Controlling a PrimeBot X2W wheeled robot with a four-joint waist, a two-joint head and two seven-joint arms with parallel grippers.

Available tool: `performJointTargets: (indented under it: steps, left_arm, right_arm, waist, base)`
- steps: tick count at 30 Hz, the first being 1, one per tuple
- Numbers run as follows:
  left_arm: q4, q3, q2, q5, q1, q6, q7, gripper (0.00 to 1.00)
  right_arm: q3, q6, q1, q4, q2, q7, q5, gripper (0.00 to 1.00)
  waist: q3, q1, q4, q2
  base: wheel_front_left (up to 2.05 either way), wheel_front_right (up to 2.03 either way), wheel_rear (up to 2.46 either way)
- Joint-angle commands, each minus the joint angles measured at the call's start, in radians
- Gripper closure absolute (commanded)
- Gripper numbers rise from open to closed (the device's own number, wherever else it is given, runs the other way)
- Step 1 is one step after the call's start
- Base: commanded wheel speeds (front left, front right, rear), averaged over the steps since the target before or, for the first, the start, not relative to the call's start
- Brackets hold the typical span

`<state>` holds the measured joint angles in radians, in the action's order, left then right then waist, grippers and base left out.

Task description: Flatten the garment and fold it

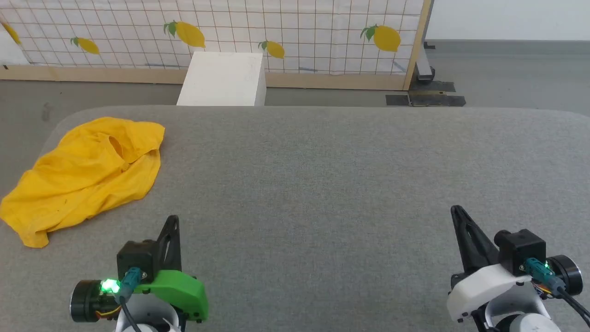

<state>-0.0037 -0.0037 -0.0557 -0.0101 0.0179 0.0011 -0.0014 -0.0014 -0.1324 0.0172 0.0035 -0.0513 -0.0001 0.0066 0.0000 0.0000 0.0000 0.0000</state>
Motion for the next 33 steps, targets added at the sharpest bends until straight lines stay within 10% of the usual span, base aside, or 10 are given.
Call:
performJointTargets:
  steps: [1,24,25,33]
  left_arm:
    - [0.004,0.004,0.005,0.01,-0.018,-0.001,0.001,1.0]
    - [0.004,0.004,0.005,0.01,-0.018,-0.001,0.001,1.0]
    - [0.0,0.0,0.0,0.0,0.0,0.0,0.0,0.0]
    - [-0.001,-0.004,0.0,-0.005,0.004,0.0,-0.009,0.0]
  right_arm:
    - [0.001,0.002,-0.017,-0.004,0.001,0.0,-0.007,1.0]
    - [0.001,0.002,-0.017,-0.004,0.001,0.0,-0.007,1.0]
    - [0.0,0.0,0.0,0.0,0.0,0.0,0.0,0.0]
    - [-0.01,0.0,0.002,0.004,0.0,-0.009,0.009,0.0]
  waist:
    - [0.0,0.0,0.0,0.0]
    - [0.0,0.0,0.0,0.0]
    - [0.0,0.0,0.0,0.0]
    - [0.0,0.0,0.0,0.0]
  base:
    - [0.0,0.0,0.0]
    - [0.0,0.0,0.0]
    - [0.0,0.0,0.0]
    - [0.0,0.0,0.0]
